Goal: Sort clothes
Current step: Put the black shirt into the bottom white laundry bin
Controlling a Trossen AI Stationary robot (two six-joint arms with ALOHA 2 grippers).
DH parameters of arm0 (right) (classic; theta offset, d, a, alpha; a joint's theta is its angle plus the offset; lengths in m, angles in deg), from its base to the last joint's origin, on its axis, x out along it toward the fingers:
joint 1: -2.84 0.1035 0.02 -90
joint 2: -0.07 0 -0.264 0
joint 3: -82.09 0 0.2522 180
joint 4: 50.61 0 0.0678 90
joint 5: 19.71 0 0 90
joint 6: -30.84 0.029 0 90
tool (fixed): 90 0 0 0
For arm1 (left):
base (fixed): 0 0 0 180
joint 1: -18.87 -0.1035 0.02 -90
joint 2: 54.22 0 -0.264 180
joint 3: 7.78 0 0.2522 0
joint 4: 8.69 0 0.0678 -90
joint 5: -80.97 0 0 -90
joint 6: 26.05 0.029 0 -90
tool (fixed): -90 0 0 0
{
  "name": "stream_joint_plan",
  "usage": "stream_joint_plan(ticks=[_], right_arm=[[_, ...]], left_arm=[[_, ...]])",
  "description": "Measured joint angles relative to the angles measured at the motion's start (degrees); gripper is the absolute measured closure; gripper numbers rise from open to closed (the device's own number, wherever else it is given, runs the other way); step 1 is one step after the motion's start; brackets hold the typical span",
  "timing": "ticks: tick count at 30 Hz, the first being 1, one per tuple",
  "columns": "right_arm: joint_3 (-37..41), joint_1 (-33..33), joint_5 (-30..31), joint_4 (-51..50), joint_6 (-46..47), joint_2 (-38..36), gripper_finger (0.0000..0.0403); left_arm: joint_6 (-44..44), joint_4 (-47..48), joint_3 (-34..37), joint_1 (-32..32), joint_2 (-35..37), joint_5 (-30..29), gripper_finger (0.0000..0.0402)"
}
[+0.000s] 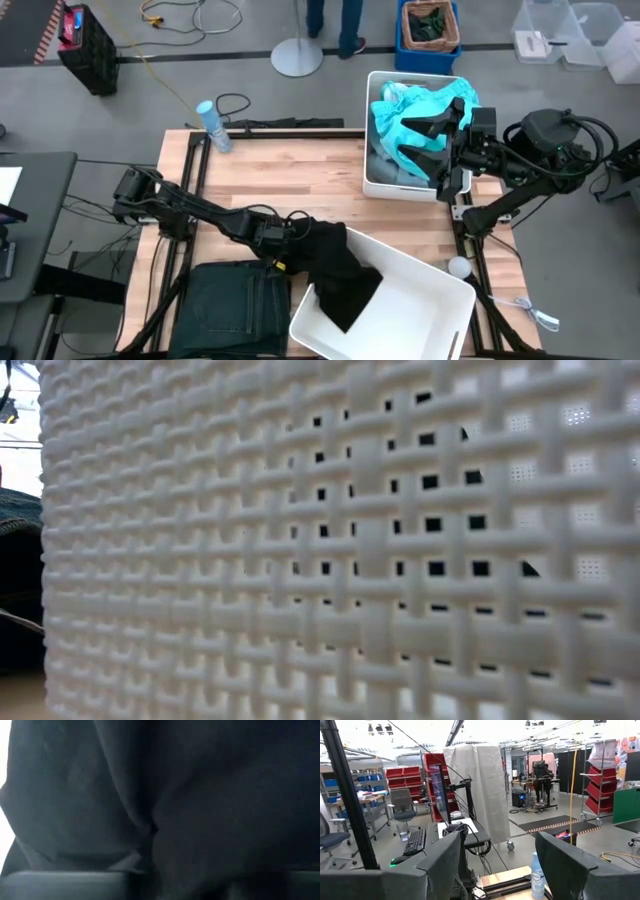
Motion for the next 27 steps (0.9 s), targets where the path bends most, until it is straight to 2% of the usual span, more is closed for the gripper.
stream_joint_plan(ticks=[2,4,6,12,16,21,27], right_arm=[[0.02,-0.1,0.02,0.0,0.01,0.0,0.0126],[0.02,-0.1,0.06,0.0,-0.01,0.0,0.0126],[0.0,-0.19,0.07,-0.02,-0.01,0.0,0.0126],[0.02,-0.47,0.06,-0.22,-0.13,0.0,0.0126],[0.02,-0.49,0.07,-0.22,-0.53,0.0,0.0126],[0.02,-0.47,0.05,-0.22,-1.42,0.0,0.0126],[0.02,-0.47,0.04,-0.22,-2.29,0.0,0.0126]], left_arm=[[0.29,-0.58,-0.52,0.0,0.0,0.47,0.0354],[0.95,-0.07,-1.9,0.1,-0.02,0.64,0.0383],[2.13,1.46,-4.23,0.64,0.37,-0.57,0.0387],[5.74,10.17,-15.29,2.14,4.56,-9.69,0.0389],[8.45,10.78,-23.54,2.08,8.43,-13.9,0.0389],[13.24,1.97,-32.28,2.1,11.72,-14.83,0.0389],[17.48,-20.52,-37.48,2.1,12.49,-2.64,0.0389]])
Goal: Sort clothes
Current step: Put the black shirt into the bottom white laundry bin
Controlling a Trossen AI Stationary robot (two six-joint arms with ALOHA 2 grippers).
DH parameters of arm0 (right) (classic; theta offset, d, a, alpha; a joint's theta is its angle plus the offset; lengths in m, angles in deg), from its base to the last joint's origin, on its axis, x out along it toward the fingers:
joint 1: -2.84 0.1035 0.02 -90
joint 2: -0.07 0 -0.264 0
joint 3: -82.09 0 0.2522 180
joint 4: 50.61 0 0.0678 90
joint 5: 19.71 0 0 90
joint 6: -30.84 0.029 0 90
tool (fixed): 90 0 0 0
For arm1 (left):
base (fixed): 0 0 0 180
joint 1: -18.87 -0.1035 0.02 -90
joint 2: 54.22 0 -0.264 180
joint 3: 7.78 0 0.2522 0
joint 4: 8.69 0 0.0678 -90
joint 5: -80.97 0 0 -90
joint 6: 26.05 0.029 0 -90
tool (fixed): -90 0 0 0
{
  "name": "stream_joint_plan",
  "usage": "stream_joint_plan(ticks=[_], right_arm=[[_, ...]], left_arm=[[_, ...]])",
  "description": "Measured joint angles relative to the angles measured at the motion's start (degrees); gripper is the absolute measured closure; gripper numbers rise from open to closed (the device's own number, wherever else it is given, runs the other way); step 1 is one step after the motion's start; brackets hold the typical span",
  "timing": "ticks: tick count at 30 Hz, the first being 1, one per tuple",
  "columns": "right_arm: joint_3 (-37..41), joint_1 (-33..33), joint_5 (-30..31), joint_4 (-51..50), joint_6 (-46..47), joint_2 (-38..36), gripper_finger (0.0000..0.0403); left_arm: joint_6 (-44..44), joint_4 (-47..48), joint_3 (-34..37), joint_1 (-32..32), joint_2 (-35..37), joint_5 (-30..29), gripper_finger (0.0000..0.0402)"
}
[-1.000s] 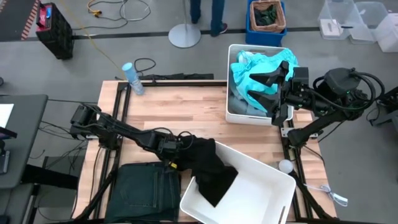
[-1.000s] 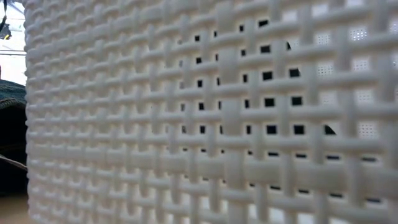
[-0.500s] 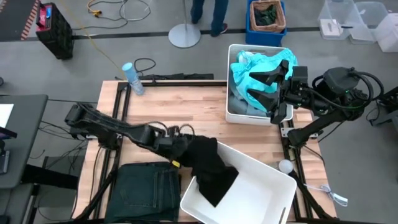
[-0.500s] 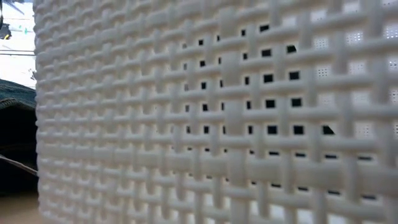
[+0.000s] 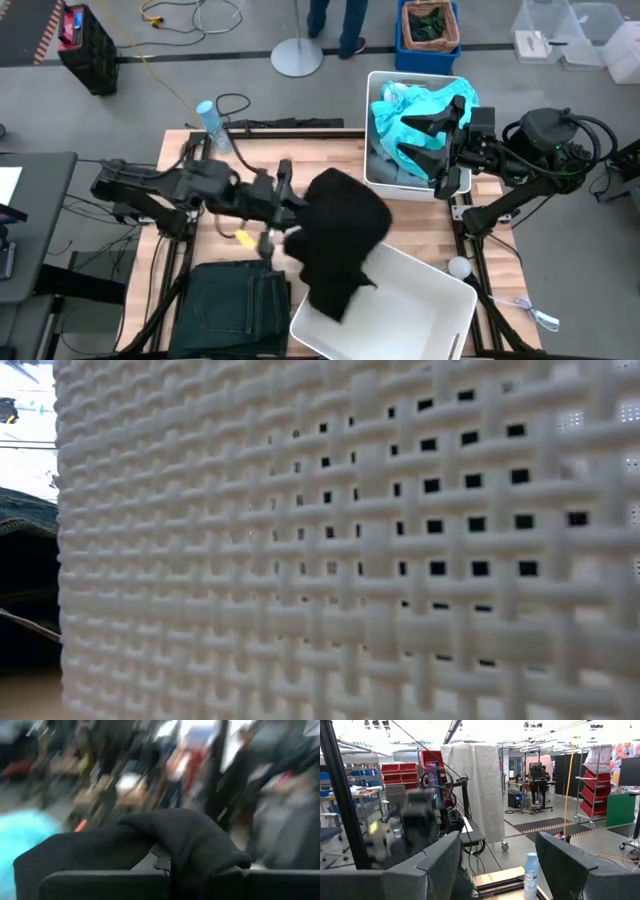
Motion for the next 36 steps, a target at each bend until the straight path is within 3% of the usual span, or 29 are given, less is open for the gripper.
stream_joint_plan(ticks=[4,8,13,17,22,29,33,36], right_arm=[[0.0,0.0,0.0,-0.02,-1.03,0.0,0.0126],[0.0,0.0,0.0,-0.19,-1.75,0.0,0.0126],[0.0,0.0,0.0,-0.24,-2.77,0.0,0.0126],[0.0,0.0,0.0,-0.7,-2.77,0.0,0.0126],[0.0,0.0,0.0,-1.67,-2.79,0.0,0.0126],[0.0,0.0,-0.02,-4.72,-2.44,0.0,0.0126],[0.0,0.61,0.0,-6.69,-2.04,-0.02,0.0126],[0.0,1.31,-0.04,-7.37,-1.69,0.0,0.0126]], left_arm=[[-2.69,-14.83,-0.25,0.23,-2.49,9.94,0.0389],[-8.21,-22.49,-0.16,0.74,-8.01,16.34,0.0389],[-14.54,-26.01,-0.76,1.22,-16.52,17.26,0.0385],[-17.89,-27.03,-5.96,1.22,-23.22,16.17,0.0383],[-17.66,-17.85,-16.24,1.96,-29.84,15.96,0.0362],[-14.6,-0.19,-25.82,3.46,-32.87,14.18,0.0238],[-14.29,18.52,-32.21,3.98,-31.21,4.64,0.0183],[-14.99,28.82,-36.59,4.59,-29.68,-1.26,0.0175]])
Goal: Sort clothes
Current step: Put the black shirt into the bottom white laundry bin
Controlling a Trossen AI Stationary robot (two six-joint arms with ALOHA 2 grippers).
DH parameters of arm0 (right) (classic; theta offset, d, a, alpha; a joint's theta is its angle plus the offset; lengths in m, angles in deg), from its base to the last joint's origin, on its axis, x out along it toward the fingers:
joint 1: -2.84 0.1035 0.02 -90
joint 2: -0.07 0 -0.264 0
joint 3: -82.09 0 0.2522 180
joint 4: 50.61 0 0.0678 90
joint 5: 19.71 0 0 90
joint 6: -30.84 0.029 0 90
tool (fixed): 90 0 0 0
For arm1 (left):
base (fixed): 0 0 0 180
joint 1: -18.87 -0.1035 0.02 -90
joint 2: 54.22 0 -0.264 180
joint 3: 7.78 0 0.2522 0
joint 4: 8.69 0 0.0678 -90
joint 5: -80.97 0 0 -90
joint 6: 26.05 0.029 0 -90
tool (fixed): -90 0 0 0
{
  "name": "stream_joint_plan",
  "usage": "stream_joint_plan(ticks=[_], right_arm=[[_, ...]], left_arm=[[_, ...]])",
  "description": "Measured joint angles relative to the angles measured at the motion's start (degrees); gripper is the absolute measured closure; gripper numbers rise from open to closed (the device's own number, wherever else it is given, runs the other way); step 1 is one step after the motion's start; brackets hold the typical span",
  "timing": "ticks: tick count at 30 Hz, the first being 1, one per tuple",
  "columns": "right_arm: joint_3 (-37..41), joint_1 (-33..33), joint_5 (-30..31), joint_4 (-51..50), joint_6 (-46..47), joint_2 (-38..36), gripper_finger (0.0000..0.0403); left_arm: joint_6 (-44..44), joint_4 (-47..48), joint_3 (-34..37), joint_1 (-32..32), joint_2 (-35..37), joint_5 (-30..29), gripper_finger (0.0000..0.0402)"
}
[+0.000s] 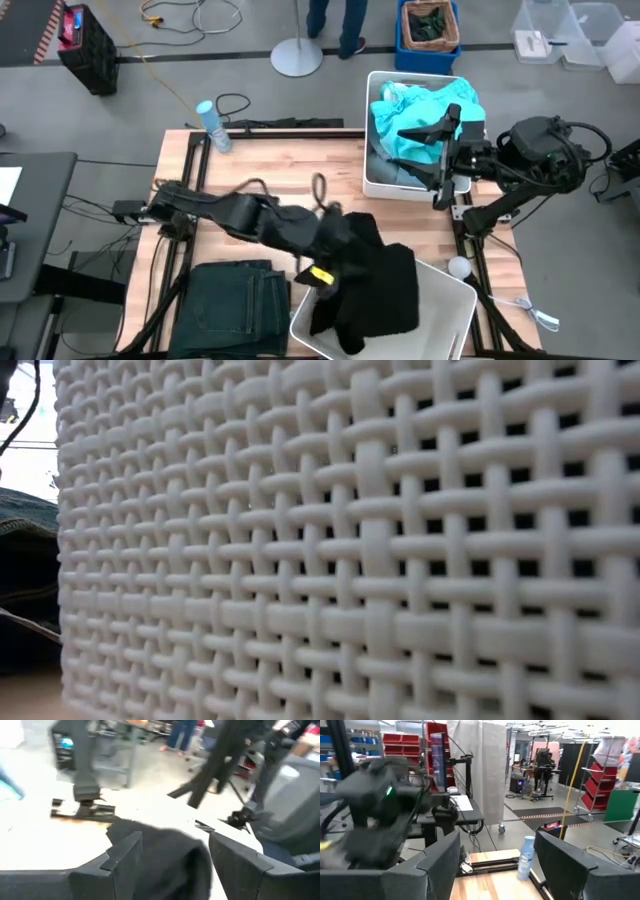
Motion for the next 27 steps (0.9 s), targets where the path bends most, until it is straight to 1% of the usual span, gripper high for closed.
stream_joint_plan(ticks=[2,5,7,9,10,12,14,17,21,24,27], right_arm=[[0.0,0.11,-0.03,-0.1,0.0,0.0,0.0126],[0.0,0.08,-0.02,-0.14,0.29,-0.02,0.0126],[0.0,0.07,0.0,-0.17,0.98,0.0,0.0126],[0.0,0.08,0.0,-0.24,1.73,0.0,0.0126],[0.0,0.09,0.0,-0.24,2.33,0.0,0.0126],[0.0,0.09,0.0,-0.22,3.66,-0.02,0.0126],[0.0,0.07,0.0,-0.22,4.66,-0.02,0.0126],[0.0,-0.03,0.02,-0.11,6.14,0.36,0.0126],[0.0,-0.13,0.01,-0.35,6.66,1.34,0.0126],[0.0,-0.44,0.04,-0.18,7.94,2.17,0.0126],[0.0,-0.44,0.05,-0.08,9.67,3.29,0.0126]], left_arm=[[-0.95,4.76,-2.42,0.8,0.51,-1.53,0.0175],[-2.09,14.95,-5.18,2.57,0.39,-3.56,0.0176],[-3.83,21.43,-5.73,3.65,0.08,-7.58,0.0176],[-7.4,26.92,-6.21,4.44,0.03,-13.52,0.0176],[-8.54,28.94,-6.29,4.61,0.3,-14.89,0.0176],[-10.09,32.14,-6.55,4.6,0.68,-15.45,0.0176],[-11.15,36.13,-6.15,4.05,0.62,-13.72,0.0176],[-12.69,38.56,-2.97,2.6,-0.1,-7.15,0.0176],[-10.6,34.85,1.46,2.46,-0.08,-0.68,0.0176],[-10.39,35.46,3.86,3.37,0.18,0.78,0.0176],[-9.52,35.59,5.35,3.87,-0.13,0.67,0.0176]])
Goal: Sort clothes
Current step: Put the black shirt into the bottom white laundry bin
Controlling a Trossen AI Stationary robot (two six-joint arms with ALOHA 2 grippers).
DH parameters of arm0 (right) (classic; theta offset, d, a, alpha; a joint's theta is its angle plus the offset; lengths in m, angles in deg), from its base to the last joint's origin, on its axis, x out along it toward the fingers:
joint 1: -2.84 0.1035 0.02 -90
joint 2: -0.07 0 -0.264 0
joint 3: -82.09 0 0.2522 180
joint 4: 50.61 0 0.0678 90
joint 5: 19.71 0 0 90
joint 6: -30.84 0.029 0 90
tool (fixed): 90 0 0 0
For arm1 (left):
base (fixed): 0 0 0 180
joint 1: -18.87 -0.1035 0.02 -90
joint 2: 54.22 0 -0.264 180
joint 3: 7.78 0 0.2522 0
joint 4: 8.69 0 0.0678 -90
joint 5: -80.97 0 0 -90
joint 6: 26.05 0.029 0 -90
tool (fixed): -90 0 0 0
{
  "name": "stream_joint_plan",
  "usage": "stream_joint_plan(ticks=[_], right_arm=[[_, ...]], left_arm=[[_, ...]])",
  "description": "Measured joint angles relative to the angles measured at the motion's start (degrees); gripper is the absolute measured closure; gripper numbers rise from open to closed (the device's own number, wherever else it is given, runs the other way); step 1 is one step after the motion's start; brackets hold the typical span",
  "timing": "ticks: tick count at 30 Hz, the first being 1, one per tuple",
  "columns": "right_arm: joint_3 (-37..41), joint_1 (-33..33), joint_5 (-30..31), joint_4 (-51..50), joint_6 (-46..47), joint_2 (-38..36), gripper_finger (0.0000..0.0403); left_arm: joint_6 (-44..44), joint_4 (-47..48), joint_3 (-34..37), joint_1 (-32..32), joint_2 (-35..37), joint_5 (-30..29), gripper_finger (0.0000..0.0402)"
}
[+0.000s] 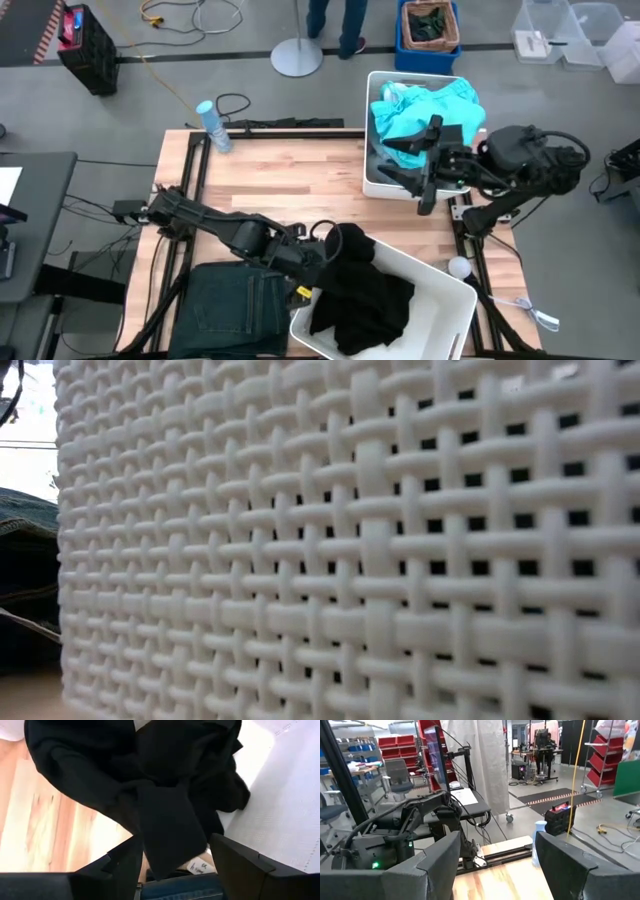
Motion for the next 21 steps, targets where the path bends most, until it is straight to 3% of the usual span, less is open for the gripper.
stream_joint_plan(ticks=[7,21], right_arm=[[0.0,-0.28,0.0,1.52,2.41,2.99,0.0126],[0.0,0.04,0.01,4.43,5.3,5.34,0.0126]], left_arm=[[3.46,-0.25,4.09,-0.72,0.04,0.44,0.0176],[13.73,-6.84,11.72,-3.39,0.13,7.31,0.0185]])
